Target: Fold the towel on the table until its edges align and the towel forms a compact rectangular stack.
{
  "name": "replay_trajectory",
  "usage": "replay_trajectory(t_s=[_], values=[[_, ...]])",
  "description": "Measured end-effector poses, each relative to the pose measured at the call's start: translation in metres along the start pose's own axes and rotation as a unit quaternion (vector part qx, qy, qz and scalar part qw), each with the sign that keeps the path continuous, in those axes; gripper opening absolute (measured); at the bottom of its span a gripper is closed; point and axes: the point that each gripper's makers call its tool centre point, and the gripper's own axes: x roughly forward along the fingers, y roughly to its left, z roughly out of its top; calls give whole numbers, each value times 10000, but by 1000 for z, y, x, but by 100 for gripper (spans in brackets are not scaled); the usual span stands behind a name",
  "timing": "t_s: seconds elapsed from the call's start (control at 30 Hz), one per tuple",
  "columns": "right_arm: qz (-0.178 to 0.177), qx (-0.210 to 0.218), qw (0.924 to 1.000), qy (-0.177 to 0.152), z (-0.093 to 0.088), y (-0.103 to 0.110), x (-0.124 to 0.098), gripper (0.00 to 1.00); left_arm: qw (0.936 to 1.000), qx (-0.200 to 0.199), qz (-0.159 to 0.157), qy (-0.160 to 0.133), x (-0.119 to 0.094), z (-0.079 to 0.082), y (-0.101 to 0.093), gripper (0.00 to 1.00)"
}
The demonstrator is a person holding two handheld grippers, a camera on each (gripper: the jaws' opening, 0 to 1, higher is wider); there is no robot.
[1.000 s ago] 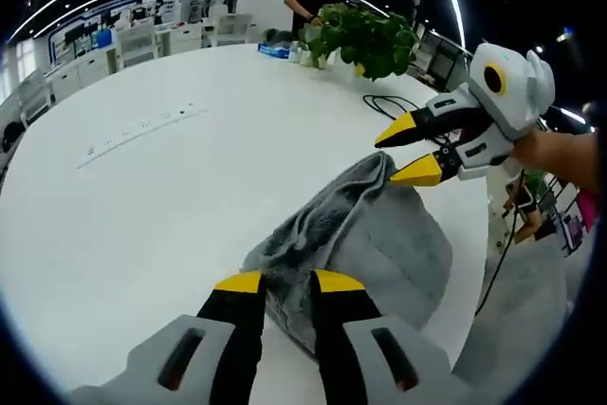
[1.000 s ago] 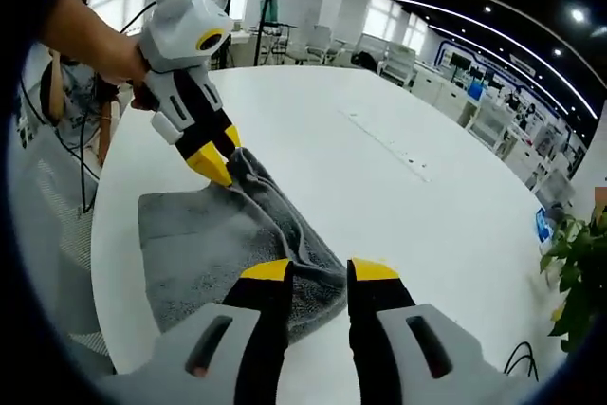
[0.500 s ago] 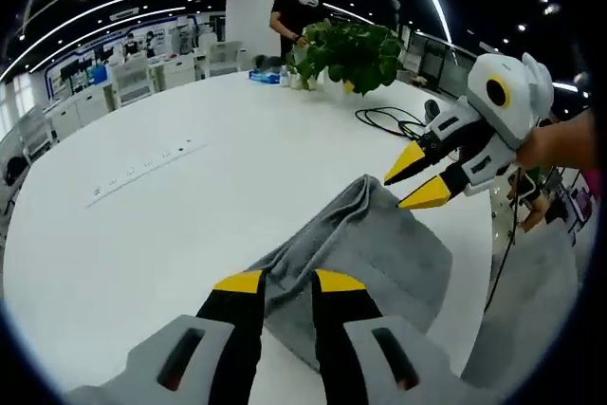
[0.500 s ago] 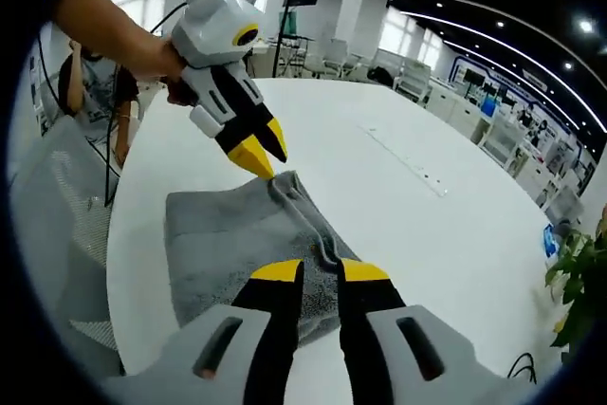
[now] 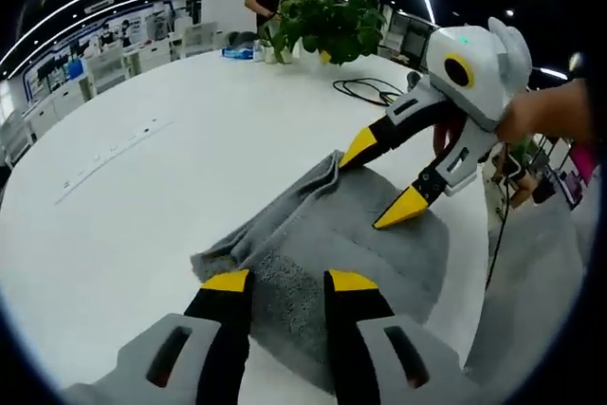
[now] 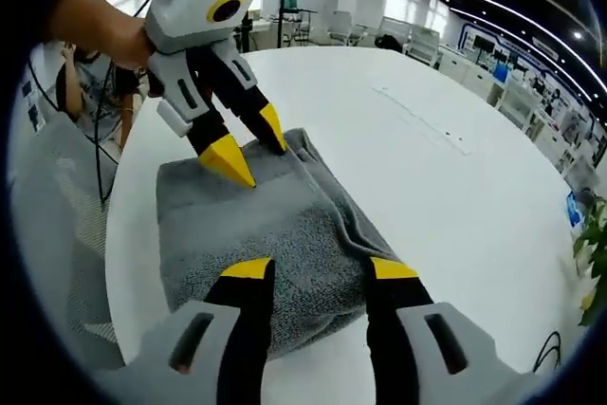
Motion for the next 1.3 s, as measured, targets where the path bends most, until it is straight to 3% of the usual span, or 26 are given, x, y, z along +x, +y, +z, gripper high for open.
replay_trajectory(t_s=[0.3,0.6,0.67,0.73,0.83,1.0,1.1,1.17,1.23,1.3], values=[[5,432,9991,10,-11,-3,8,40,9997,-207,18,105,10,-8,7,31],[10,574,9982,-200,-12,-3,6,40,9999,101,-34,-2,6,-5,4,32],[-14,617,9977,-287,-9,-4,0,41,9987,473,-10,-176,0,1,4,36],[-46,526,9978,-388,-7,-4,-7,41,9991,367,-35,-193,-6,-2,3,41],[11,465,9979,-443,-8,3,-16,41,9984,325,-228,-414,-16,-2,-4,41],[119,297,9981,-531,-11,16,-21,42,9958,658,-492,-392,-23,-12,-15,41],[132,171,9978,-633,-5,20,-26,38,9949,565,-668,-508,-28,-15,-20,41],[321,92,9967,-745,0,29,-28,36,9938,504,-824,-553,-31,-16,-26,41],[410,81,9972,-625,-5,35,-26,38,9924,573,-962,-510,-33,-21,-32,41],[409,-10,9985,-373,-18,37,-22,41,9902,897,-1002,-377,-33,-31,-34,41]])
